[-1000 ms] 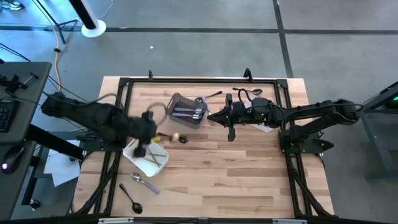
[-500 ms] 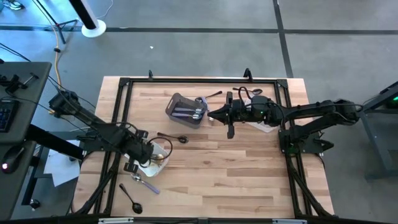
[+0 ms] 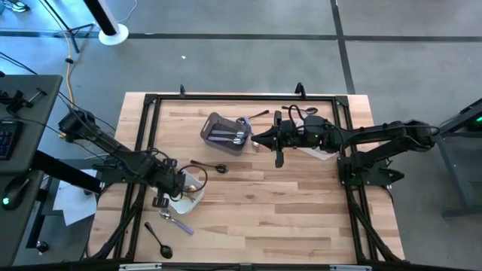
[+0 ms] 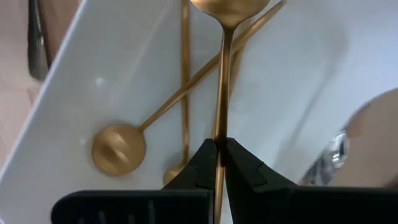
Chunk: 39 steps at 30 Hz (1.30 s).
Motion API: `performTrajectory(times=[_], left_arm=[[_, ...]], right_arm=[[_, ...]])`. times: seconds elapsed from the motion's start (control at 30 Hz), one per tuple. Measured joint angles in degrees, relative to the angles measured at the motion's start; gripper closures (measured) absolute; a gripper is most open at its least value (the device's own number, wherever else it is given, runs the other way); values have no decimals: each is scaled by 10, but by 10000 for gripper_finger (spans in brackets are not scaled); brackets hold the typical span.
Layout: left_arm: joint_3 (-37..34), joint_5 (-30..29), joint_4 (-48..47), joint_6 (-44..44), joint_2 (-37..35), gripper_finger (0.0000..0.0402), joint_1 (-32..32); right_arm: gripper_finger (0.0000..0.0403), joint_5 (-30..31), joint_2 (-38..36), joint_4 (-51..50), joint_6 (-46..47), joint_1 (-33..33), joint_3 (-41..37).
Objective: Sort silverware by color (type)
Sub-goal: Put the gold spoon into the white bin
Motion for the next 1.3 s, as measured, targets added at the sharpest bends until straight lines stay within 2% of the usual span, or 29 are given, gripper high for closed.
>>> performTrajectory(times=[0.5, 0.73, 1.1, 1.3], left_arm=[[-50, 36, 56, 3, 0, 401, 28], [-52, 39, 62, 1, 1, 401, 28], [-52, 43, 88, 18, 64, 400, 27], [-52, 40, 96, 18, 83, 381, 27]], right_arm=[[402, 0, 0, -12, 0, 0, 0], [402, 0, 0, -12, 1, 0, 0], [402, 0, 0, -12, 0, 0, 0], [402, 0, 0, -14, 0, 0, 0]])
